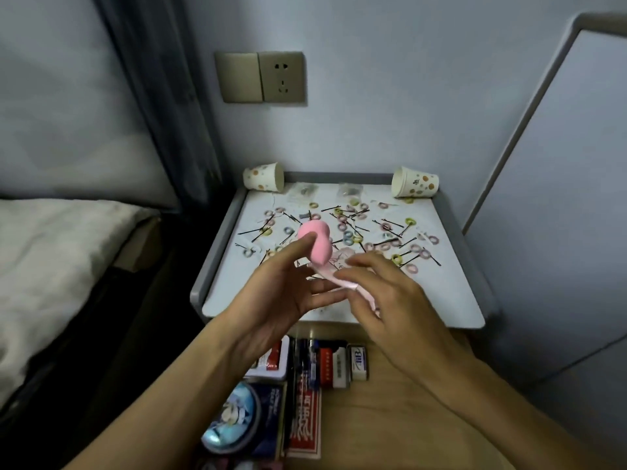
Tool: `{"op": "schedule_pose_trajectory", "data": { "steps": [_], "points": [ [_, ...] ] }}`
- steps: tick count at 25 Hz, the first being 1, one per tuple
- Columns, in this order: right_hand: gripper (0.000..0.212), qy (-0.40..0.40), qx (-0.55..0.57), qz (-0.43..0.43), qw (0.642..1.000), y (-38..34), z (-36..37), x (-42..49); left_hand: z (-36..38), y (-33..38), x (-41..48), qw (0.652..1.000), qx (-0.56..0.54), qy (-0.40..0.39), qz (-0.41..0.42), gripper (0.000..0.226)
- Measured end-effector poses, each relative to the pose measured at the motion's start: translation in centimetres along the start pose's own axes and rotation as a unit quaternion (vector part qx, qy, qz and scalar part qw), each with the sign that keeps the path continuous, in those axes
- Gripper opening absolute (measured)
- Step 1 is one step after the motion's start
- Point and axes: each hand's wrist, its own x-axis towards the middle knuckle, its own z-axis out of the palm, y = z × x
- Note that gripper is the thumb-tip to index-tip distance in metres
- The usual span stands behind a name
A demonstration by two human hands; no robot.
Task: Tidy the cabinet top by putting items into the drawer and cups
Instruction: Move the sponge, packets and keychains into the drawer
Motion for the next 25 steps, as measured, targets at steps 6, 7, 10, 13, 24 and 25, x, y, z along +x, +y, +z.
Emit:
{"op": "schedule_pose_trajectory", "data": {
  "steps": [6,7,10,13,24,25],
  "points": [
    [0.024,-0.038,0.217,0.144,0.965,0.4,1.4,1.5,-1.7,0.1,0.9,0.998,0.048,0.031,0.014,0.036],
    [0.025,-0.027,0.267,0.174,0.947,0.5,1.4,1.9,-1.9,0.1,1.0,0.998,0.059,0.030,0.015,0.036],
    [0.027,-0.041,0.367,0.253,0.894,1.2,1.2,2.3,-2.3,0.0,0.9,0.993,0.113,0.022,0.017,0.037],
    [0.032,-0.067,0.432,0.314,0.843,1.5,0.7,2.4,-2.5,-0.2,0.7,0.970,0.233,0.057,0.033,0.037],
    [0.043,-0.140,0.363,0.313,0.866,1.3,0.1,2.0,-3.4,0.4,0.7,0.793,0.575,0.016,0.201,0.034],
    [0.044,-0.131,0.373,0.322,0.860,1.2,0.0,2.1,-3.5,0.2,0.7,0.772,0.602,-0.001,0.203,0.035]
  ]
}}
